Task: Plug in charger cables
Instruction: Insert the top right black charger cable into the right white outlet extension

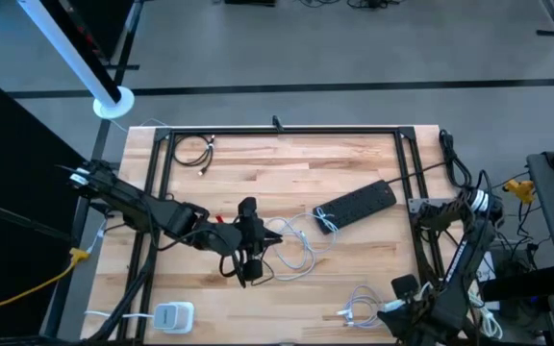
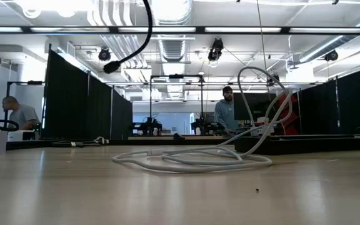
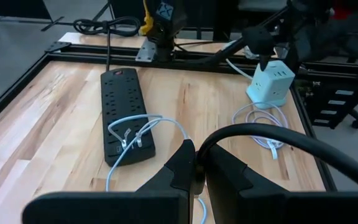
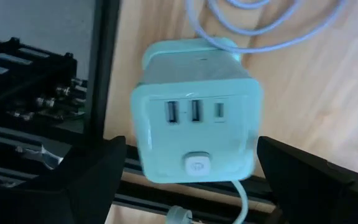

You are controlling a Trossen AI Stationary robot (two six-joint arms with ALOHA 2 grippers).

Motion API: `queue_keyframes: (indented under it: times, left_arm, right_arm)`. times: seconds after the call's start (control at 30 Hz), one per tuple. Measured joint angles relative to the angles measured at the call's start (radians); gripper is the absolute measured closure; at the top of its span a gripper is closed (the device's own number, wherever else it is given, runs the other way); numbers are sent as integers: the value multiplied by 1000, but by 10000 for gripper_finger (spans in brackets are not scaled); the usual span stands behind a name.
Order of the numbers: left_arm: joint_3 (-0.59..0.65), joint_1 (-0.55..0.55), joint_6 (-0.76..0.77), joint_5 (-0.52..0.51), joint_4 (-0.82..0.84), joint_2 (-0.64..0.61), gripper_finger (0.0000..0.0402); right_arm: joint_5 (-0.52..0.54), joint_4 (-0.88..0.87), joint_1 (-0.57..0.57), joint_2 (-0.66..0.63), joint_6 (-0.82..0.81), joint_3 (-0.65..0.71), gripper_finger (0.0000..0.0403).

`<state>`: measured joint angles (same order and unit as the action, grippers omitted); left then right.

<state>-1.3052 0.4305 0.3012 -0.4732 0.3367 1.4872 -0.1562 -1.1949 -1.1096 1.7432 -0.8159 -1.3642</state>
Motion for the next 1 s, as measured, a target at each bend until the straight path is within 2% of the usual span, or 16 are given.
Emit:
queue_keyframes:
  times: [0.37, 0.47, 0.73, 0.83, 1.0]
  left_arm:
    - [0, 0, -4, 0, 0, 0, 387]
    - [0, 0, -4, 0, 0, 0, 387]
    - [0, 0, -2, 0, 0, 0, 387]
    - [0, 0, 4, 0, 0, 0, 387]
    - [0, 0, 11, 0, -7, 0, 387]
  right_arm:
    - [-79, 122, -1, 13, 2, 132, 61]
    - [-80, 127, 2, 11, 5, 142, 88]
    - [-98, 129, 38, -6, 5, 146, 86]
    - [-99, 103, 53, -52, -27, 145, 86]
    - [-80, -81, 84, -143, -136, 144, 86]
